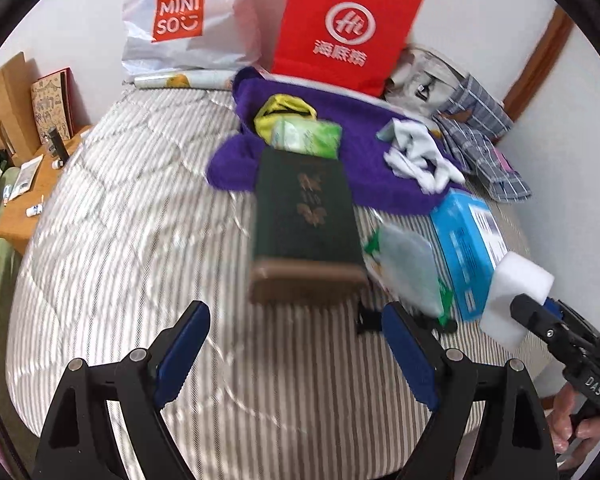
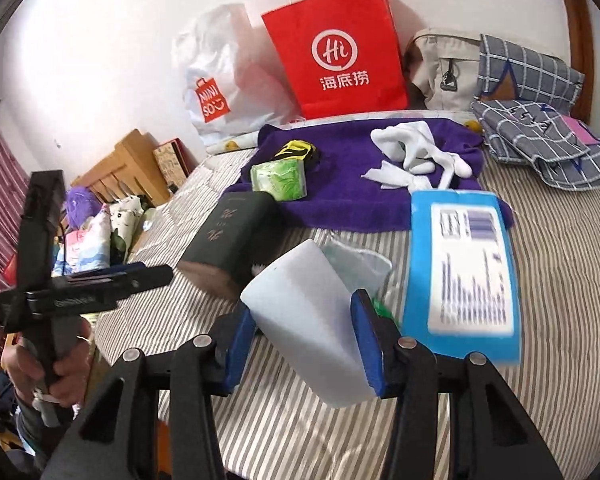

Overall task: Organize soft objects
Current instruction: 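Grasp the white sponge block with the right gripper and lift it, then reach the left gripper to the clear mesh bag and grasp it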

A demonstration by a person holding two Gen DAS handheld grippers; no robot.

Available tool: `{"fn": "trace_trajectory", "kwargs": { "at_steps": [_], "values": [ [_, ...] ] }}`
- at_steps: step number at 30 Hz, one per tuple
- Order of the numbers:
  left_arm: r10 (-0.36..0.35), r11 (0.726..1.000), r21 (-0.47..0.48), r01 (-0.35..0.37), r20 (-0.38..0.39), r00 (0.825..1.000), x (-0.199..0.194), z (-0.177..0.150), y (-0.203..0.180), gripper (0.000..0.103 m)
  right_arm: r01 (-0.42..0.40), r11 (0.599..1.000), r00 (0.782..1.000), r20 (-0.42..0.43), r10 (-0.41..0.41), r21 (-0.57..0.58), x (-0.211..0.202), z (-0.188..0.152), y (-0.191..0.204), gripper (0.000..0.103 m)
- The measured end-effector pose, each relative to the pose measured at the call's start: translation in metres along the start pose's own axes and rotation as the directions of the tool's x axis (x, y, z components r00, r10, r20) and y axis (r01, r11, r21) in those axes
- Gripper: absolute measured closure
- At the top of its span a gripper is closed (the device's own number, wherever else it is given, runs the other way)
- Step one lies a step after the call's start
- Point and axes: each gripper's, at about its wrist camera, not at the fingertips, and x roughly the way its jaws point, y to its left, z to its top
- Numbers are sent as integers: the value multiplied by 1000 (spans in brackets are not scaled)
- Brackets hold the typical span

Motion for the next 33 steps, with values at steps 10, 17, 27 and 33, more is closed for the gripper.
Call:
{"fn": "trace_trajectory", "kwargs": {
  "at_steps": [10,17,27,33],
  "values": [
    [-56,990,127,57,-19,998,20,-33,-55,16,5,998,1000,2,-6,69,-23,-53,-32,56],
    [-76,978,191,84,-49,996,42,-21,-88,17,25,990,999,-36,-20,139,-16,-65,-66,56],
    [-99,990,89,107,-85,991,72,-4,-104,28,29,984,998,-58,-19,173,-9,-64,-94,59],
    [-120,992,12,122,-124,985,89,0,-106,66,-5,981,999,-44,14,193,-8,-65,-104,63]
  ]
}}
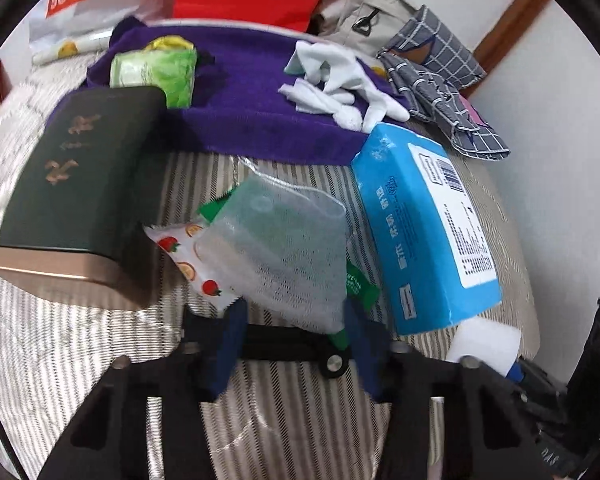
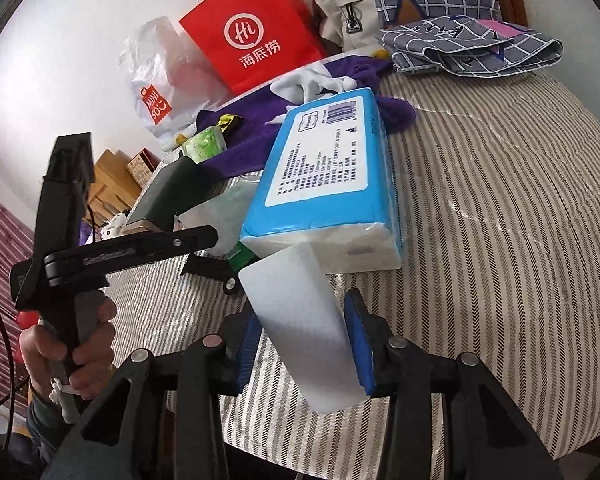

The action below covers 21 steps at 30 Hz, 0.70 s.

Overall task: Organize soft objects
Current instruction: 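Reach the left gripper to the clear mesh bag and grasp it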

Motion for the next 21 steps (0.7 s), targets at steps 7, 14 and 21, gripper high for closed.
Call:
{"fn": "trace_trajectory", "kwargs": {
  "at_steps": [7,14,21],
  "values": [
    [-22,1000,6,22,23,999,-9,-4,-1,93,87,992,996,-2,-87,-96,6,-4,15,62],
    [-34,999,34,32,81,996,-42,-18,2,96,134,984,991,10,-134,-120,8,-12,19,68],
    [-31,999,-19,33,124,992,-76,-43,33,96,153,979,988,40,-149,-132,-2,-20,24,68]
  ]
}}
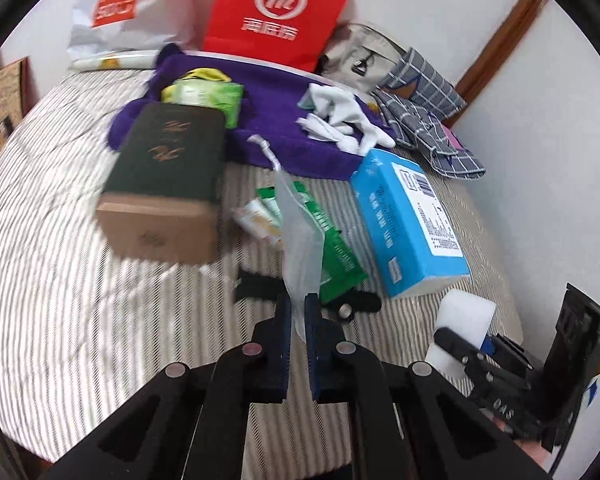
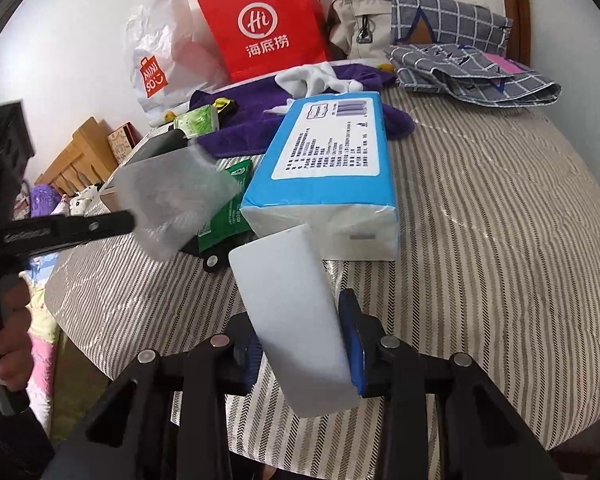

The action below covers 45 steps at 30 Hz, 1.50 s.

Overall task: Organize soft objects
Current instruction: 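Reach the left gripper to the clear mesh bag and grasp it, then lift the mesh bag with the left gripper while the right gripper holds the sponge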

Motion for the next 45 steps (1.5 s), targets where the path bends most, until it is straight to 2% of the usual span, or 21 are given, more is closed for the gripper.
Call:
{"fn": "trace_trajectory", "kwargs": {
  "at_steps": [4,8,13,14,15,18,20,21,25,29,33,35,41,43,45],
  "values": [
    [57,997,-50,-56,15,998,-21,-17,29,96,13,1000,1000,13,-13,-5,-6,-4,2,68],
    [83,990,-113,-82,3,997,-36,-34,64,96,3,1000,1000,20,-3,18,-10,-9,1,68],
    [102,987,-121,-104,-21,995,-39,-43,85,94,16,999,1000,7,-16,28,-6,-13,6,68],
    [102,988,-113,-105,-29,994,-38,-43,86,88,19,999,1000,6,-20,28,-5,-12,6,68],
    [103,989,-107,-106,-36,994,-36,-42,86,73,23,999,1000,4,-23,29,-5,-12,6,68],
    [111,990,-84,-112,-19,994,-36,-39,83,48,30,999,1000,0,-30,34,-4,-10,6,68],
    [109,992,-61,-110,-5,994,-35,-34,78,36,35,999,999,-1,-35,37,-4,-8,6,68],
    [109,993,-37,-109,-4,994,-31,-31,74,32,38,999,999,-3,-38,37,-3,-8,6,68],
    [143,990,12,-143,-46,989,-7,-22,60,32,45,998,999,-12,-45,45,0,-7,5,68],
    [103,994,-15,-104,-85,991,17,-19,56,31,56,998,998,-20,-55,40,1,-6,6,68],
    [102,995,27,-101,-69,992,30,-20,44,9,69,997,997,-27,-69,31,1,-5,7,68],
    [116,992,63,-112,-65,991,35,-21,38,2,71,997,997,-30,-70,27,2,-5,8,68],
    [166,983,85,-162,-46,985,42,-18,32,1,83,996,996,-36,-82,22,7,-2,9,68],
    [195,977,98,-191,-36,980,43,-16,32,5,84,996,996,-38,-83,24,8,-2,8,68],
    [253,959,138,-247,-24,967,46,-17,29,14,82,996,996,-41,-81,25,9,-2,8,68]
  ]
}}
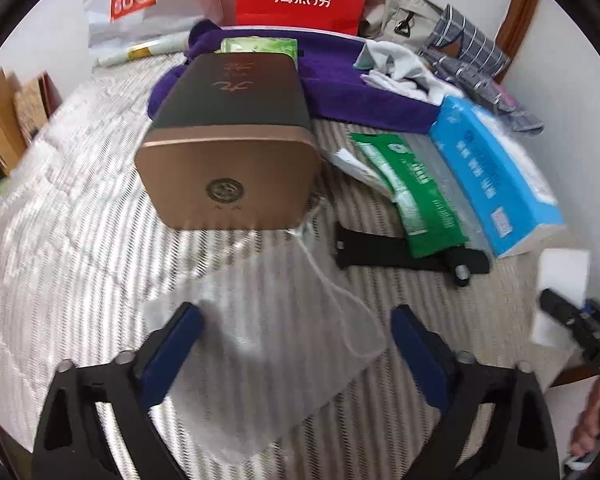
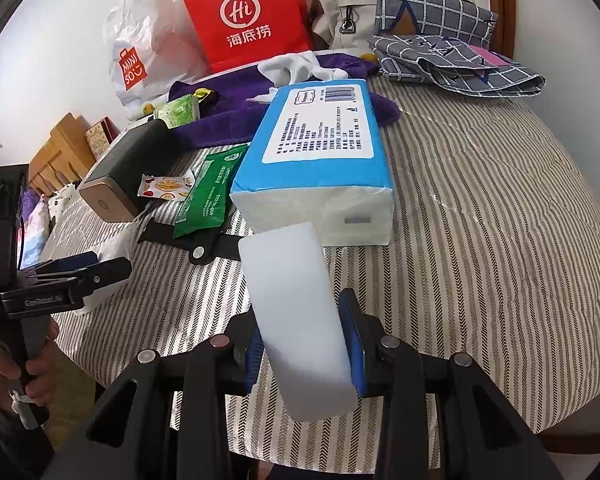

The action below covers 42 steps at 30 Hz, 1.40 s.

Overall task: Organize soft objects
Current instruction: 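Lift the mesh bag with the left gripper while the right gripper holds the sponge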

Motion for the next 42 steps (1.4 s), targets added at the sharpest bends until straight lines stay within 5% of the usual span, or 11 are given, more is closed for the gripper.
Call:
{"fn": "trace_trajectory", "kwargs": {
  "at_steps": [5,12,14,22,42],
  "values": [
    [55,996,64,-54,-2,999,1,-2,-3,24,2,1000,1000,-4,-2,-5,1,0,1,69],
    [78,997,12,-78,-6,997,-7,3,21,82,8,1000,1000,-7,-8,-5,0,0,3,69],
    [56,998,-18,-57,-12,998,-7,5,30,92,1,1000,1000,0,-1,-5,-2,1,4,70],
    [-30,996,-87,29,-7,1000,-21,-1,48,95,-16,1000,999,29,16,-21,-17,3,14,70],
    [-65,989,-122,84,146,987,-104,39,66,95,-59,995,989,129,69,-84,-63,55,37,70]
  ]
}}
